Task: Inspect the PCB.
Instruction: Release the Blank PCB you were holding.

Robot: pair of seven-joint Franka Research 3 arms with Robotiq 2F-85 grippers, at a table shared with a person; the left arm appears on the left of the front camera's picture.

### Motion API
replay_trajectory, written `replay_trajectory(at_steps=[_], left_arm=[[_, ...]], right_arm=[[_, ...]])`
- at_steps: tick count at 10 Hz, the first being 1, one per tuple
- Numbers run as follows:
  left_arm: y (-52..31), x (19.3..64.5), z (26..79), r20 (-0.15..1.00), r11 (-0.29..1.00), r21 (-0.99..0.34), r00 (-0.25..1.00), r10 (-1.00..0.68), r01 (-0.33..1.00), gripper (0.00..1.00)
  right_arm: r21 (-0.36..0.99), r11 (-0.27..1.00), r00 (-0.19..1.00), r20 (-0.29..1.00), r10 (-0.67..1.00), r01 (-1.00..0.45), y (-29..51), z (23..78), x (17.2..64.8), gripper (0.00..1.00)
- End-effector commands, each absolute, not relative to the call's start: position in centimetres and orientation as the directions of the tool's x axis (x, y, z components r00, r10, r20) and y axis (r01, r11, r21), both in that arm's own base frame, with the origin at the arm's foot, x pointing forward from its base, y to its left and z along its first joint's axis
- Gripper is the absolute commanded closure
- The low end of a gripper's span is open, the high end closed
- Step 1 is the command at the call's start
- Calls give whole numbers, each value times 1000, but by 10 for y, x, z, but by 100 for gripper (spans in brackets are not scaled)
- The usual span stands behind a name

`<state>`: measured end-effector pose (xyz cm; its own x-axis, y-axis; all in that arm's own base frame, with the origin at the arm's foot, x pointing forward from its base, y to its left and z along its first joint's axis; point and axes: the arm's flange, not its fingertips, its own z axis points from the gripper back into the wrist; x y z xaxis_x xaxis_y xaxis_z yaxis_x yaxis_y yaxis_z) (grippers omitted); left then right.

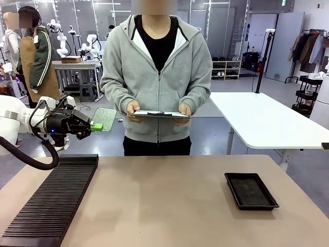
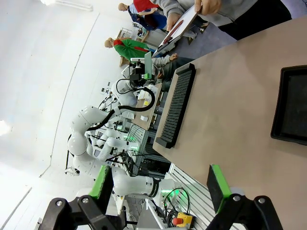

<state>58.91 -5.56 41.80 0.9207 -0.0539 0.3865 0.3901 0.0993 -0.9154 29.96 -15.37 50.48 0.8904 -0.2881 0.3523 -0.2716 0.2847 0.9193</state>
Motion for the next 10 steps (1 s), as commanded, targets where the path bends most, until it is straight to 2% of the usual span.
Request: replay_trajectory(at_steps=[1, 10], left_arm=[[-56, 589, 418, 387, 99, -915, 920, -55, 391, 100], [-56, 589, 418, 387, 99, -915, 920, -55, 391, 100]], right_arm=[[914, 280, 881, 373, -291, -295, -153, 506, 302, 0], [914, 280, 881, 373, -291, -295, -153, 506, 302, 0]])
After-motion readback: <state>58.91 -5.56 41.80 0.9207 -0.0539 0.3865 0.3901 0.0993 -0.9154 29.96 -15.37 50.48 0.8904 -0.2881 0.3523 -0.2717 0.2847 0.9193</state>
